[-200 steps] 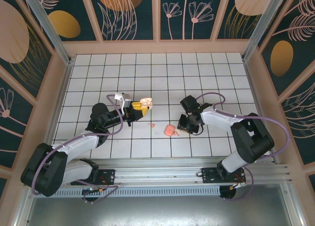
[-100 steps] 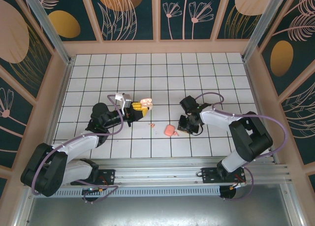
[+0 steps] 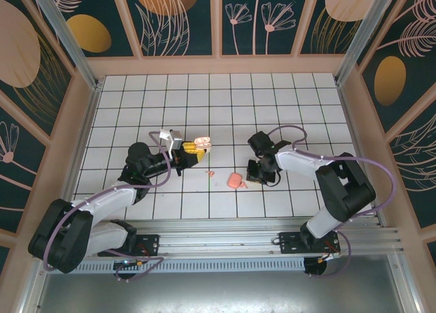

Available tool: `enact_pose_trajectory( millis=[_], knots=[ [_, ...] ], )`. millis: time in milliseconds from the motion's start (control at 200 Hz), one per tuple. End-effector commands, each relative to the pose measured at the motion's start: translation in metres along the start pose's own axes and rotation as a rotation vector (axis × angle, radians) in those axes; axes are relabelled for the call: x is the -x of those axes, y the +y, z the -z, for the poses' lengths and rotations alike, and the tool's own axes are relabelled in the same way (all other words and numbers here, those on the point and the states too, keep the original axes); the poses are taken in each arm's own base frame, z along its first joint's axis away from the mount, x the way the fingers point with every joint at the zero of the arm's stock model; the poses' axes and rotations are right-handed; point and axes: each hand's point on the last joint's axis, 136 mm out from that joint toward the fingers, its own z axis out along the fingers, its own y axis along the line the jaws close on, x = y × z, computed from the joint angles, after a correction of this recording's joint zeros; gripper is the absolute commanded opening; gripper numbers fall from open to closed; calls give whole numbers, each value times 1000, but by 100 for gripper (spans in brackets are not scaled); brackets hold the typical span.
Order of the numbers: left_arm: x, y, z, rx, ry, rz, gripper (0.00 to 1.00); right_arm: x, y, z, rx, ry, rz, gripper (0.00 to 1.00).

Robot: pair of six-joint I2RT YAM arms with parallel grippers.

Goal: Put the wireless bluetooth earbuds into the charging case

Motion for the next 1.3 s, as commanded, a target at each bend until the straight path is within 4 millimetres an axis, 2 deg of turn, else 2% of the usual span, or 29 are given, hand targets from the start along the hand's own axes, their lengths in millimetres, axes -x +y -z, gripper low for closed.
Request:
enact_pose_trajectory(
  millis=[0, 415, 721, 1001, 1296],
  knots=[
    [15, -7, -1, -20, -28, -55, 13, -3, -8, 2, -72, 31, 80, 20],
    [16, -9, 0, -26, -25, -58, 12, 9, -6, 14, -130, 65, 385, 20],
    [19, -12, 1, -29, -27, -62, 12, 25, 1, 24, -168, 83, 654, 20],
    [20, -13, 2, -28, -25, -68, 12, 30, -1, 22, -202, 140, 833, 21],
    [20, -13, 1, -30, -20, -66, 12, 37, 1, 16, -218, 156, 941, 22]
  ],
)
